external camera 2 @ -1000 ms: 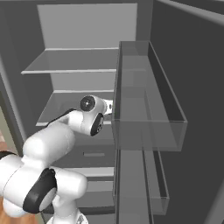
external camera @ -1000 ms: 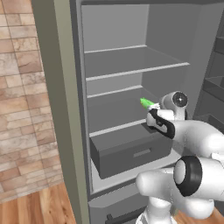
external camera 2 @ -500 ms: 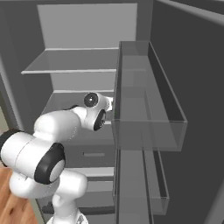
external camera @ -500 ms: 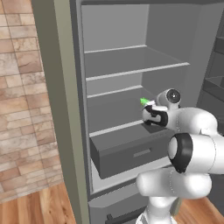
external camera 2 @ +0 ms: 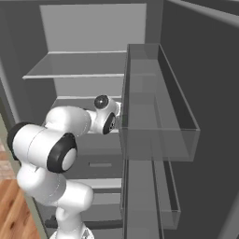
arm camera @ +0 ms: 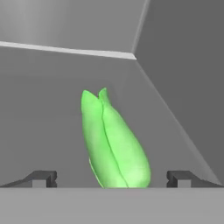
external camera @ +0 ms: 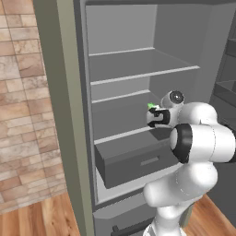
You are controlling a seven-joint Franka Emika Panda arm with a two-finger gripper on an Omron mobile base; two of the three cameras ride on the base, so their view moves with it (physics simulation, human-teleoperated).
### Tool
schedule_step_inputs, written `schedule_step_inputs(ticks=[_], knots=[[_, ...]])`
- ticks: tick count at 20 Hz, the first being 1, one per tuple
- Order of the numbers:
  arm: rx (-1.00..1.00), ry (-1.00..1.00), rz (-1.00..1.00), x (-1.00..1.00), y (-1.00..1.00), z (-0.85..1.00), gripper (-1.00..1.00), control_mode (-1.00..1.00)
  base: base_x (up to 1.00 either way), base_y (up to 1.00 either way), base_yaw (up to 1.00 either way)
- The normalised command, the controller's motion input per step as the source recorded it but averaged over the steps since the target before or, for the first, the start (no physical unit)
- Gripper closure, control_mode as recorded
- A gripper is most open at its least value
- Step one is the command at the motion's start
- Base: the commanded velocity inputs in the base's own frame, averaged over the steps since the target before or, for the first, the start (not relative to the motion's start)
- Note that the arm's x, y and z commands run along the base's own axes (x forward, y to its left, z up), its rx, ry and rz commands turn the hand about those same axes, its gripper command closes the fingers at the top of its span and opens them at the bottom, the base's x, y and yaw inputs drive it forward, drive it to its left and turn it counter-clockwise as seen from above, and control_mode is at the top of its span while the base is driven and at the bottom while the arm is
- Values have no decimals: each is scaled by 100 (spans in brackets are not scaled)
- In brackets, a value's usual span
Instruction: Place one corn and one chicken drumstick in each tupperware on the nearby counter, to pack two identical lunches.
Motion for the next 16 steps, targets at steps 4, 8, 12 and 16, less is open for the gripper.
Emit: schedule_step_inputs(ticks=[4, 8, 12, 16], knots=[[0, 9, 0, 25, -12, -31, -100, -100, 0, 0, 0], [0, 8, 0, 28, -16, -20, -100, -100, 0, 0, 0], [0, 7, 0, 25, -17, -14, -100, -100, 0, 0, 0], [0, 9, 0, 23, -11, -12, -100, -100, 0, 0, 0]])
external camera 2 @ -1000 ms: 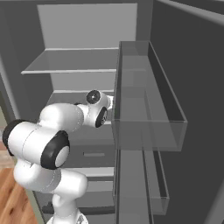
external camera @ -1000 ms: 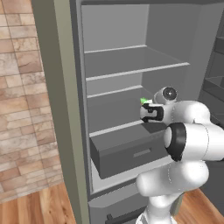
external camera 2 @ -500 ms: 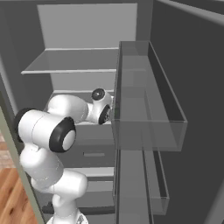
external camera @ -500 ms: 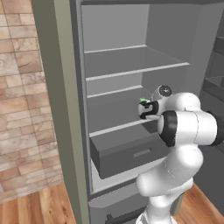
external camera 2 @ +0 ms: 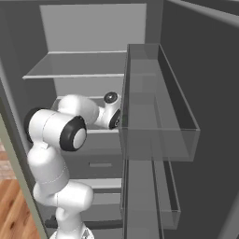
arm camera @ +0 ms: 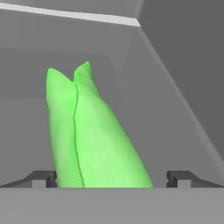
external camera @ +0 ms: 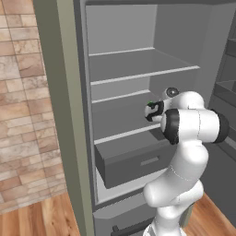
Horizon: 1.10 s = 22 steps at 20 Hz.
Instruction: Place one corn and one chicken drumstick in each tupperware on the nearby counter, to pack two identical lunches.
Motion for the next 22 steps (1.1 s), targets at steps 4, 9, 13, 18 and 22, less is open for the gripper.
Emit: schedule_step_inputs(ticks=[4, 9, 13, 18, 22], knots=[[0, 14, 0, 29, -2, -12, -100, -100, 0, 0, 0], [0, 12, 4, 27, 0, -17, -100, -100, 0, 0, 0], [0, 10, 6, 13, 1, -38, -100, -100, 0, 0, 0], [0, 8, 4, 0, 6, -70, -100, -100, 0, 0, 0], [0, 5, 0, 0, 38, -97, -100, -100, 0, 0, 0]])
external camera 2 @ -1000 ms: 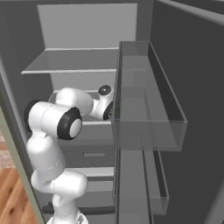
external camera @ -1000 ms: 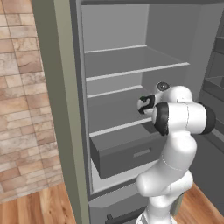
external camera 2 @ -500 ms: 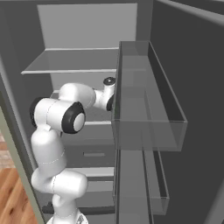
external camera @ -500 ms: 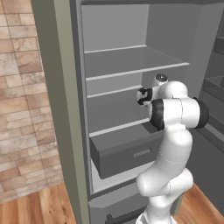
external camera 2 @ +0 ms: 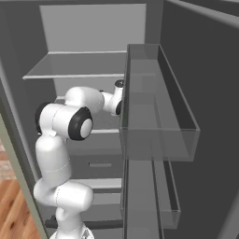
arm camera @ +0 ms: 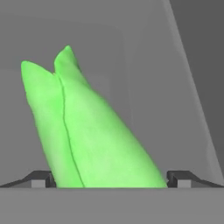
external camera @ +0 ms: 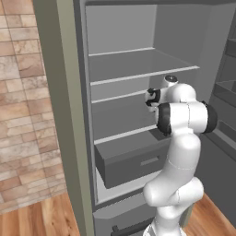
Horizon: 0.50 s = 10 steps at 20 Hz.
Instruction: Place one corn and one chicken drumstick in each tupperware on the nearby counter, to pack two identical lunches.
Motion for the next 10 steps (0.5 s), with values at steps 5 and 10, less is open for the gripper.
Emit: schedule_step_inputs(ticks=[5, 10], knots=[[0, 4, 0, -4, 61, -100, -100, -100, 0, 0, 0], [0, 1, 0, -35, 83, -96, -100, -100, 0, 0, 0]])
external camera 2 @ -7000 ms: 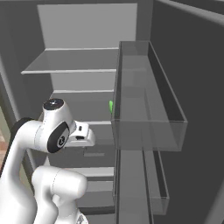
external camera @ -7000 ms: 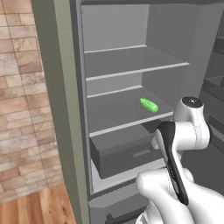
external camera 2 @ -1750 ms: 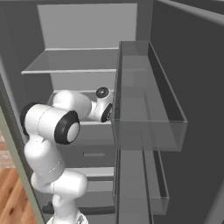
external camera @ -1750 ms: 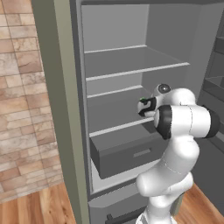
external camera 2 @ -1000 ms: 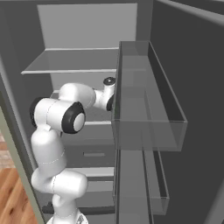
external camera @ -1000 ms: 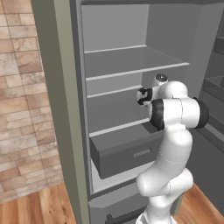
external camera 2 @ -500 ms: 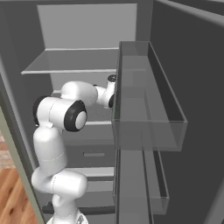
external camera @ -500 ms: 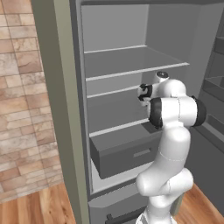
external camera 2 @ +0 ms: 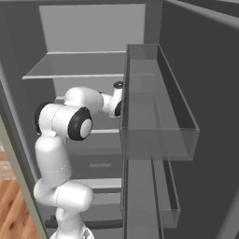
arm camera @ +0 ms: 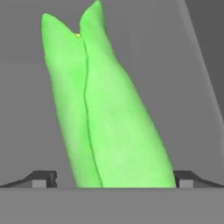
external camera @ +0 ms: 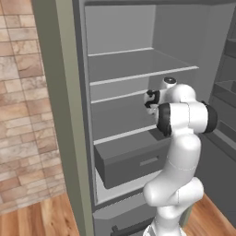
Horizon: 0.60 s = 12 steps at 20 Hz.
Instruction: Place one corn and one chicken drumstick in each tupperware on the nearby counter, to pack two identical lunches.
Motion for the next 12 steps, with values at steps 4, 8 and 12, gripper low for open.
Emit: schedule_step_inputs(ticks=[4, 8, 12], knots=[[0, 2, 0, -51, 89, -57, -100, -100, 0, 0, 0], [0, 5, 0, -54, 96, -39, -100, -100, 0, 0, 0], [0, 2, -1, -6, 41, -81, -100, -100, 0, 0, 0]])
